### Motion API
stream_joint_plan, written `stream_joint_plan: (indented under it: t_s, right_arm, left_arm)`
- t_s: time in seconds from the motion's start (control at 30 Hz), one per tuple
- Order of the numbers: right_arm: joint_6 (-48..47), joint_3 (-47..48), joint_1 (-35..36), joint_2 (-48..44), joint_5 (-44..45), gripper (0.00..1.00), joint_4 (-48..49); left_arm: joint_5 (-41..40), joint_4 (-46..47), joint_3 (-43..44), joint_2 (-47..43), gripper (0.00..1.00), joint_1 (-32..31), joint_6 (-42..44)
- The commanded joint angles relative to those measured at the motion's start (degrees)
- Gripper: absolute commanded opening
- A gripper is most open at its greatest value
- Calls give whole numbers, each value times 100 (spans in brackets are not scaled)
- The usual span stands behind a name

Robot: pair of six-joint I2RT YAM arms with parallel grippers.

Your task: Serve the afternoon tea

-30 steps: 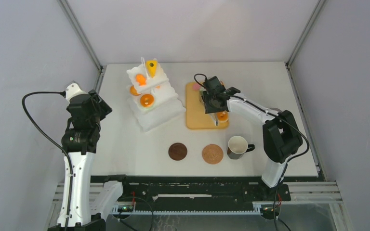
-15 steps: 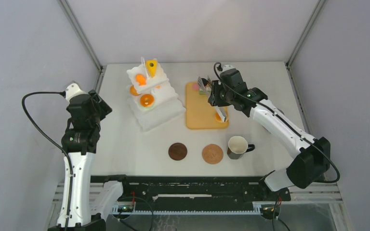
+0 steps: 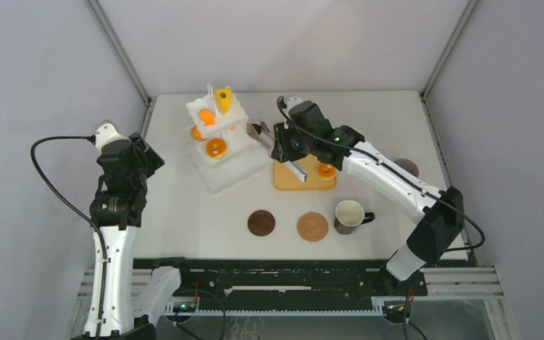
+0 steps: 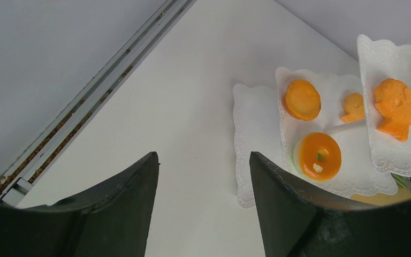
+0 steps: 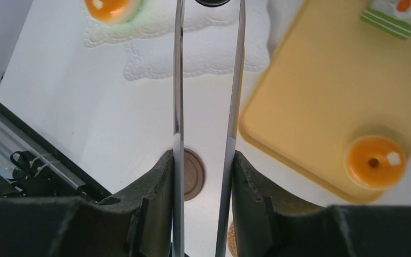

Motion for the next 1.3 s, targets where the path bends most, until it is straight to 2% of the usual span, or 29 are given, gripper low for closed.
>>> stream_joint_plan:
  t_s: [0.0,0.23,0.53,1.1,1.27]
  right_arm:
    - [-180,626,229,291,-75,23,289]
    - [-188,1138,419,960,-189,26,200]
    - [-164,1295,529,1144,-101,51,159]
    - [-75,966,555,482,137,55,311]
    - [-19,684,555,224,327,50,322]
  left_arm:
    - [-40,67,41,-82,68,44,61]
    - [-77,59,41,-99,68,43,96]
    - [-122,46,8,-120,68,39,122]
    - [-83,41,-12,-166,68,43,105]
    - [-73,40,-12,-171,68,44,105]
